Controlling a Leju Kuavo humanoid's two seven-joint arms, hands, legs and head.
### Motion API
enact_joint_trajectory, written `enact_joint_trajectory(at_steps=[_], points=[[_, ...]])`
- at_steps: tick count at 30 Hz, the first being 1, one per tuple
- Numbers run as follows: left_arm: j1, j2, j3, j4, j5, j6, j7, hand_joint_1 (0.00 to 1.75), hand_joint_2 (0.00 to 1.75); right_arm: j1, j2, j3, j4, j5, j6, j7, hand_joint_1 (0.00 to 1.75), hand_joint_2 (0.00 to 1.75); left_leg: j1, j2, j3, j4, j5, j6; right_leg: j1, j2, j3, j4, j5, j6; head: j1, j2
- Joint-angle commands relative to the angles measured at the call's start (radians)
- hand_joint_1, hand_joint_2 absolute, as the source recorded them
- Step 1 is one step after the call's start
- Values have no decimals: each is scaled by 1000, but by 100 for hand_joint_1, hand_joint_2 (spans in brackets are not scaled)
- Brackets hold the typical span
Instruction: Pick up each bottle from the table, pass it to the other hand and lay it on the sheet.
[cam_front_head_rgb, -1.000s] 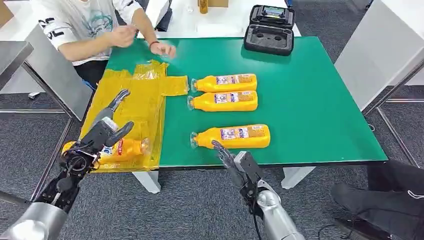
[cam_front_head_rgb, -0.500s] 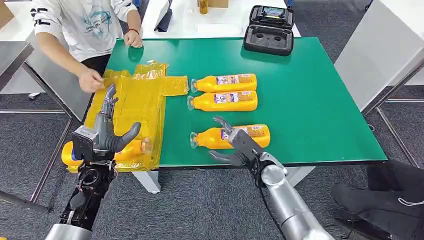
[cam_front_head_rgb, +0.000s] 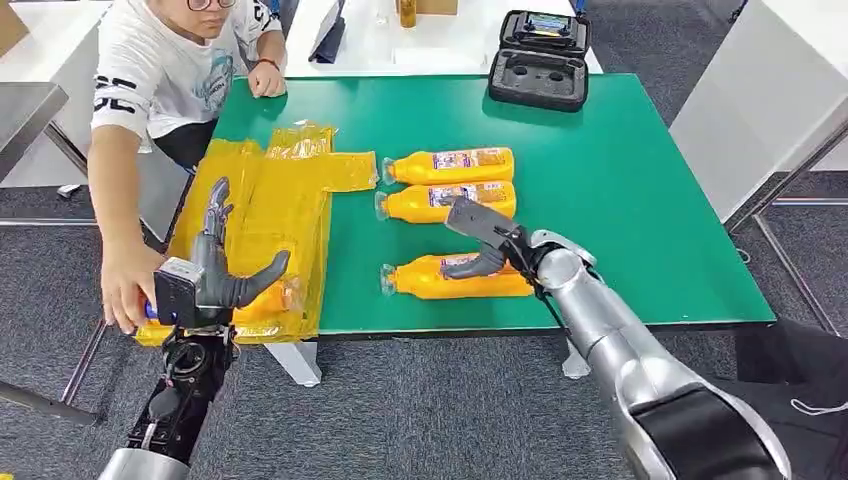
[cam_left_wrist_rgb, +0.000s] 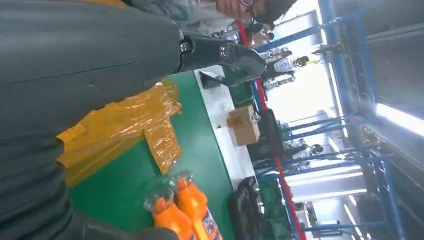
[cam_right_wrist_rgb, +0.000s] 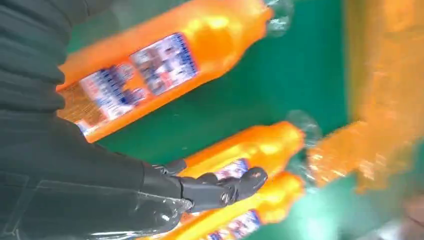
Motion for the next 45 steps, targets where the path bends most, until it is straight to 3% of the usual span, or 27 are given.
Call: enact_joint_trajectory(at_steps=[1, 8, 22, 28, 34, 45], points=[[-102, 0, -14, 154, -8, 4, 6, 0, 175, -283, -155, 135, 223, -17, 220, 37, 0, 175, 0, -3, -3, 3, 0, -1, 0, -4, -1, 2, -1, -1, 0, 0], [-113, 4, -20, 198, -6, 17, -3, 0, 175, -320, -214, 215, 193, -59, 334, 73, 0, 175, -1, -2, -1, 1, 1, 0, 0, -2, 0, 1, 0, 0, 0, 0], [-119, 3, -27, 213, -3, 25, -6, 0, 175, -310, -200, 252, 200, -68, 329, 72, 0, 175, 1, 0, -1, 2, 0, 0, 1, 0, 0, 1, 0, 0, 0, 0], [-133, 1, -45, 250, 5, 30, -12, 0, 175, -305, -178, 328, 240, -86, 333, 66, 0, 175, 1, 1, 0, 1, 0, -1, 1, 0, 1, 1, 0, -1, 0, 0], [-162, -15, -73, 293, 4, 25, -17, 0, 175, -204, -173, 392, 251, -82, 242, 21, 0, 175, 1, -1, 2, -1, 1, 0, 1, -2, 3, -2, 1, 0, 0, 0], [-173, -14, -82, 317, 3, 36, -15, 0, 175, -178, -92, 443, 286, -41, 120, -6, 0, 175, 1, 3, 2, 0, 0, -1, 1, 2, 2, -1, 1, -1, 0, 0]])
